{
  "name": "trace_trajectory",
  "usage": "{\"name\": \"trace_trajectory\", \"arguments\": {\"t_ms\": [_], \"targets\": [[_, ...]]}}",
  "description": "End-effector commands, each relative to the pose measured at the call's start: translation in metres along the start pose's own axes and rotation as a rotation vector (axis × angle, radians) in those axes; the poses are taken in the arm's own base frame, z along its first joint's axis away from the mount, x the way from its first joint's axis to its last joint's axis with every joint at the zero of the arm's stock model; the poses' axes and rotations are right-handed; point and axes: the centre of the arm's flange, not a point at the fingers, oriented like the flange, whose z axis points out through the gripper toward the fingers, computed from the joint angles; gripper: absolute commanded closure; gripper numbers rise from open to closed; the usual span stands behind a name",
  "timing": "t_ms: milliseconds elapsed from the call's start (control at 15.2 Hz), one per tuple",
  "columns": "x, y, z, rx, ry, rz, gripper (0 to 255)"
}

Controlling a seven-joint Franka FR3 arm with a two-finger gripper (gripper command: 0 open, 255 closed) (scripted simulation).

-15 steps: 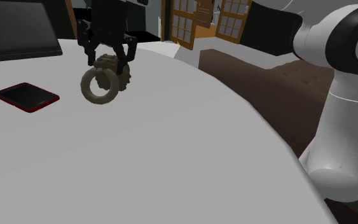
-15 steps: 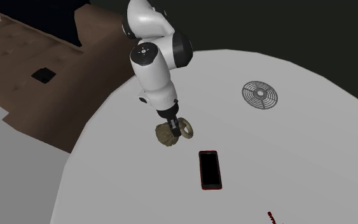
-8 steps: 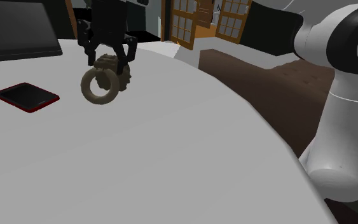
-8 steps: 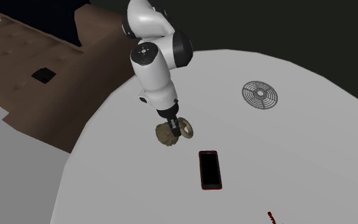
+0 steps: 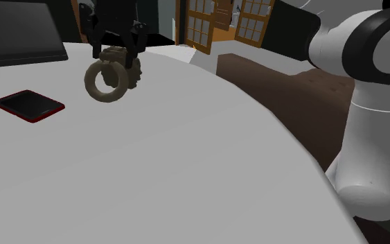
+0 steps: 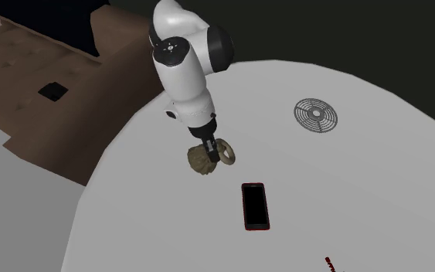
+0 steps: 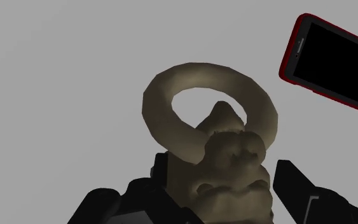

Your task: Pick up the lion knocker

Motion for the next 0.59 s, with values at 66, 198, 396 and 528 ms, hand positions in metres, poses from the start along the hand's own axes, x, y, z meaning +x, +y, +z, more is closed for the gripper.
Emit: {"name": "trace_trajectory", "arguments": {"t_ms": [66, 198, 396, 528], "targets": [[-0.003, -0.003, -0.017, 0.000, 0.000, 0.000, 255], [-0.005, -0.005, -0.027, 0.000, 0.000, 0.000, 255], [-0.008, -0.008, -0.043, 0.000, 0.000, 0.000, 255], [-0.008, -0.008, -0.043, 0.000, 0.000, 0.000, 255]]}}
